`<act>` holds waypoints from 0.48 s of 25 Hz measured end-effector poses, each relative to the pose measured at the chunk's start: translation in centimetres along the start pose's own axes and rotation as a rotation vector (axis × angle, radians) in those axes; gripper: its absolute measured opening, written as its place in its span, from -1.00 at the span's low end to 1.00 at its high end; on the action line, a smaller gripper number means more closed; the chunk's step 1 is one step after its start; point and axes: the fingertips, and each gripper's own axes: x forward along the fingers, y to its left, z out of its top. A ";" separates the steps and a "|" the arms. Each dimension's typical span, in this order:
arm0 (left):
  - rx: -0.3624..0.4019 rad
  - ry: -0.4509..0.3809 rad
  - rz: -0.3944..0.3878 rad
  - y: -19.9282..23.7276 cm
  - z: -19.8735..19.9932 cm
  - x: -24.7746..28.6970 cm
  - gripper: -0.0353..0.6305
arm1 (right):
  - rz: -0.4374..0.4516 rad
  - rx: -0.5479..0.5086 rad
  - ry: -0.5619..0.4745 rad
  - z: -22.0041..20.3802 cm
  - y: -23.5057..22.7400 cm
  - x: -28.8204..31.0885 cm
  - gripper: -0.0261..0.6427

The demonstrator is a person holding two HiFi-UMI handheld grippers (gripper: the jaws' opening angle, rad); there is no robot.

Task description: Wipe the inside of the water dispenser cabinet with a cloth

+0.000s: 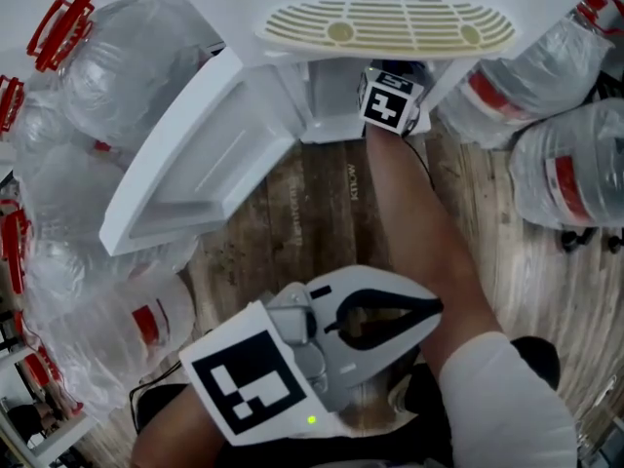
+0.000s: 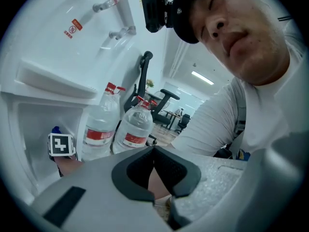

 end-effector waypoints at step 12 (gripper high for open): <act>-0.008 -0.020 -0.033 0.6 0.3 -1.7 -0.88 | -0.159 0.070 0.023 -1.8 -3.2 -3.6 -0.67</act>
